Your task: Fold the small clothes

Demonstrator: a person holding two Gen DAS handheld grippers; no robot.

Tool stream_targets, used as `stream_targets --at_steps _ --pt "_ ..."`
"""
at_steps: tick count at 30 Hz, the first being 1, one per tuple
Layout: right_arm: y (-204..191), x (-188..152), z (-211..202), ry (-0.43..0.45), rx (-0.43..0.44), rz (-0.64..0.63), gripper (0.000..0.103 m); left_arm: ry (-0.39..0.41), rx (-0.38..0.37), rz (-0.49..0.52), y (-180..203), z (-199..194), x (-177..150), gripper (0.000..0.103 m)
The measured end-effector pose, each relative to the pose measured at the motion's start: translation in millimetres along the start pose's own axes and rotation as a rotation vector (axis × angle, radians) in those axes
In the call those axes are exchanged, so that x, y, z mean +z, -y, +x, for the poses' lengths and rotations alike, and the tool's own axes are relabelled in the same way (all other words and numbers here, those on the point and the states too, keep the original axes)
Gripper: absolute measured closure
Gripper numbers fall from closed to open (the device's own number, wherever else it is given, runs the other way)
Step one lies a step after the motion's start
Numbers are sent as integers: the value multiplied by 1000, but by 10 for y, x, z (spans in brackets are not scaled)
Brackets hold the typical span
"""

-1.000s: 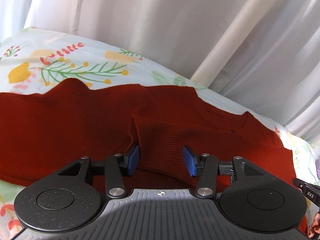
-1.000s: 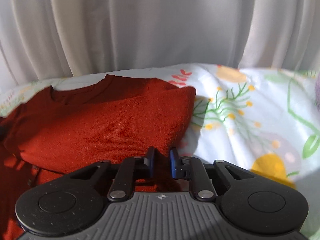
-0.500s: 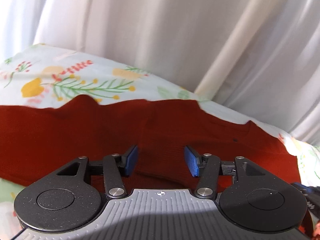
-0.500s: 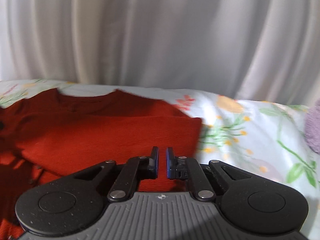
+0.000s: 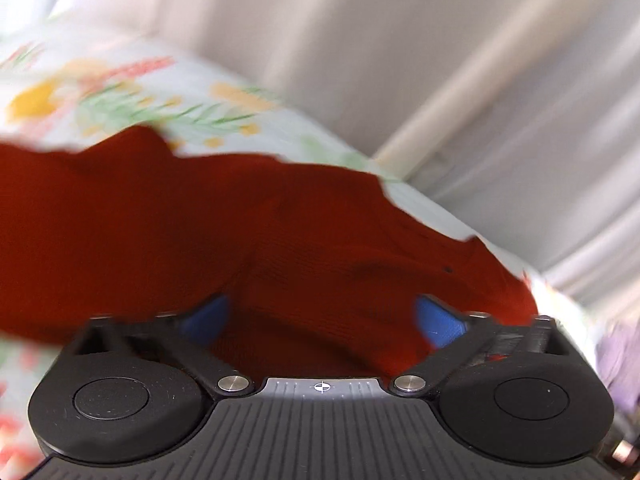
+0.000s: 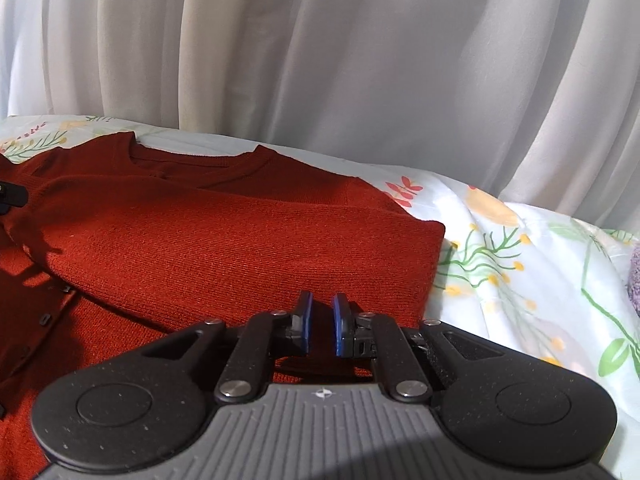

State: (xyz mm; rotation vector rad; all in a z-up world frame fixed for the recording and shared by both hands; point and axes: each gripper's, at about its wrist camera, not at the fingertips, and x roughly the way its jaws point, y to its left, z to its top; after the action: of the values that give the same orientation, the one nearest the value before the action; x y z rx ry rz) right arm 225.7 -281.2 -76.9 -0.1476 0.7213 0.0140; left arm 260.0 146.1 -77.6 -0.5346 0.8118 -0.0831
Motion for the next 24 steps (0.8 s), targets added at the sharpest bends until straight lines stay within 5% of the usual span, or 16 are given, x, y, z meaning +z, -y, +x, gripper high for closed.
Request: stream_targets --at_steps 4,8,10,12,16,20,24 --pt "118 7 -199 -18 110 185 91 83 54 -234 -611 -500 80 0" --pt "214 -124 -434 -13 254 398 84 232 282 -470 -1432 -1053 153 0" --pt "214 -187 -503 -16 298 456 80 322 320 -593 -1828 -1308 128 2" --pt "187 -225 -530 -26 335 478 77 393 338 -699 -2141 -1508 87 20" --pt "118 -229 -481 -45 374 500 77 447 373 -819 -2530 -1666 49 38" --pt "61 -203 -470 -55 409 528 77 497 312 -883 -2784 -1679 58 50" --pt "4 -141 -473 -57 412 507 77 529 270 -978 -3025 -1714 22 76"
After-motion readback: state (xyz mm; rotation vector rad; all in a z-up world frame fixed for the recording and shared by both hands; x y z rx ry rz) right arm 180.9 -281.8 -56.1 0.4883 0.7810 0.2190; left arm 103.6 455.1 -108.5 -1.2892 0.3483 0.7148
